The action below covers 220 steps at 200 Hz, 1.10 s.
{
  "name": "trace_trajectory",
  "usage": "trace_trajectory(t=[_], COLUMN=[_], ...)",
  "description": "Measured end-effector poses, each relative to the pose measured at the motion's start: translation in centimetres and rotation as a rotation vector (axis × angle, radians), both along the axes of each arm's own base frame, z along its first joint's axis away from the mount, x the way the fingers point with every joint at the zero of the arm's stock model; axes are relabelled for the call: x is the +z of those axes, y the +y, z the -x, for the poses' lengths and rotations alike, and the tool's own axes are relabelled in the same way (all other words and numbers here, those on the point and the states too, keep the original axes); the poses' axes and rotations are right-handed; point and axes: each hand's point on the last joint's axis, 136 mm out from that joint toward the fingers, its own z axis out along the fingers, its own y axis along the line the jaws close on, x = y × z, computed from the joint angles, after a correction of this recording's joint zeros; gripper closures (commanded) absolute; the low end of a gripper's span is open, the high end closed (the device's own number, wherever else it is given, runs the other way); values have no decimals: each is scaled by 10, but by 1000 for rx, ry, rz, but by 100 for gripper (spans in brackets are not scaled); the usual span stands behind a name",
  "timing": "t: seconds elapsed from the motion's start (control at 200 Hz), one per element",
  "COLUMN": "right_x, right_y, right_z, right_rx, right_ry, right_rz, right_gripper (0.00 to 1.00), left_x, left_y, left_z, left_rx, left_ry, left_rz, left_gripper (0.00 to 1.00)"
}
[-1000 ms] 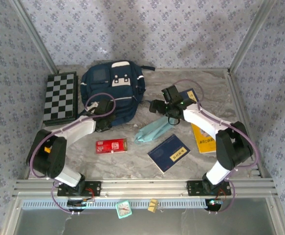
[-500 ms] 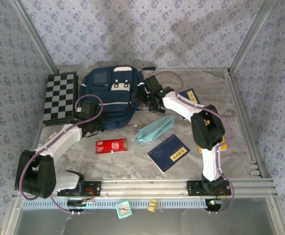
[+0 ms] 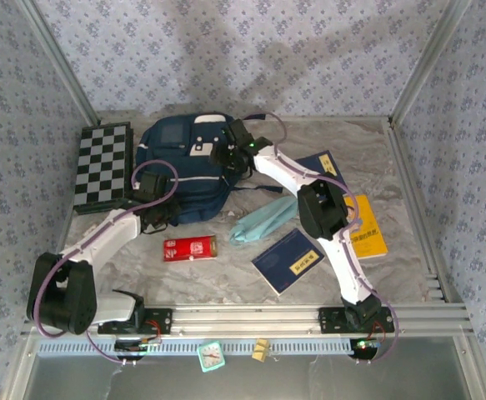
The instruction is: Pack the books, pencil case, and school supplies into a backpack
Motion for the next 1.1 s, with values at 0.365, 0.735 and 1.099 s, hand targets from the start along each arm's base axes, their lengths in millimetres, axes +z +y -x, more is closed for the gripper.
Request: trace_trajectory(t=[0.365,0.735,1.099], right_x=[-4,70,35], right_y=[-5,-56,-83], right_z=[-1,16,-9], right_rx=[35,-12,-75], right_ry=[12,-64,-62], right_rz=[20,-81,24], right_gripper=[100,100,31], left_x=[5,27,27], left_y=[8,19,19], left_z=[-11,-65,-70], left_rx=[-16,18,-16], left_ry=[21,-26,-28], left_rz=[-39,-35,-53], left_gripper=[100,100,100])
